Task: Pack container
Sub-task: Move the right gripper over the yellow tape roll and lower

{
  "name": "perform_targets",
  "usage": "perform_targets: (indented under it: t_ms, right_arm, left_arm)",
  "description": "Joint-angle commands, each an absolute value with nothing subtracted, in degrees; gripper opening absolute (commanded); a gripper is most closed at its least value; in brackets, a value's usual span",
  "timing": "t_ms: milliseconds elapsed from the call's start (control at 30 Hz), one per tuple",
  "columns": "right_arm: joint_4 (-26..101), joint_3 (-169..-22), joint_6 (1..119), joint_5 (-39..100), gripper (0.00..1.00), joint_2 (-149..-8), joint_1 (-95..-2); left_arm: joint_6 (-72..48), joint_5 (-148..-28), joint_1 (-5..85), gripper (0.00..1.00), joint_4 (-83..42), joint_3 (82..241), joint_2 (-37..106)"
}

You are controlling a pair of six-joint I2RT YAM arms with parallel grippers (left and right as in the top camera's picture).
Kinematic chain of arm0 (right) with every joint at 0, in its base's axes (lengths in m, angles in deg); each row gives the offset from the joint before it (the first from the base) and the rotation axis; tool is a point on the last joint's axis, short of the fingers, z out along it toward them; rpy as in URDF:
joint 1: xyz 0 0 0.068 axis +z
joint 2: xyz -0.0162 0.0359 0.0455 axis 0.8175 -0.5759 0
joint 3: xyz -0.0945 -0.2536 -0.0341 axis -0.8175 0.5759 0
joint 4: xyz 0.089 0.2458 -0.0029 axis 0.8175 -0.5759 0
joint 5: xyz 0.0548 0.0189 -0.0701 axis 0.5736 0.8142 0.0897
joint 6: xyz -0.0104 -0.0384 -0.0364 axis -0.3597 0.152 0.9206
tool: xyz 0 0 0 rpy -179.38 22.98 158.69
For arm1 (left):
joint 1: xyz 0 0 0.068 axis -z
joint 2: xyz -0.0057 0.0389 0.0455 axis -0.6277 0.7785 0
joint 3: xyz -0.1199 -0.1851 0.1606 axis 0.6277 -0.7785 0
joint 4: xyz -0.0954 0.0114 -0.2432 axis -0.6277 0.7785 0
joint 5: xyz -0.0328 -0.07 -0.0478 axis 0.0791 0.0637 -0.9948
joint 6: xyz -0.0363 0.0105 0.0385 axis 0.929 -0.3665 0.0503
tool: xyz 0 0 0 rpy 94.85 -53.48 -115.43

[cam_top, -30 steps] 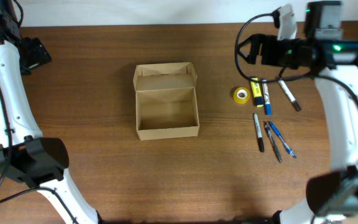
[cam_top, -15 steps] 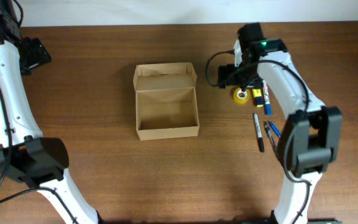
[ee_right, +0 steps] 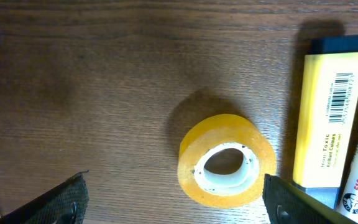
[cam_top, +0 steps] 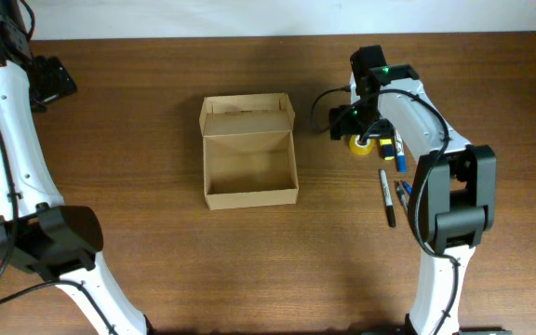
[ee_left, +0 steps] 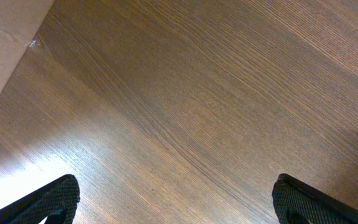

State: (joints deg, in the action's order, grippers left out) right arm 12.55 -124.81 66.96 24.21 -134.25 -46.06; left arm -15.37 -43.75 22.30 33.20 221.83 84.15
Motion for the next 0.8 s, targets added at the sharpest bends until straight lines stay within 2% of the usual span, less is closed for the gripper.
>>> perform_targets:
  t_ms: [0,767]
  right_arm:
    - [12.6,-125.7,67.4,26.3,0.89,-134.7,-46.0]
    - [12.8,-125.2,67.5,24.1,0.88,-139.9,-43.3]
  left_arm:
    - [-16.0,-43.6,22.2,1.0,33.1,221.5,84.6]
    - [-16.0,-43.6,22.2,1.0,33.1,221.5,84.6]
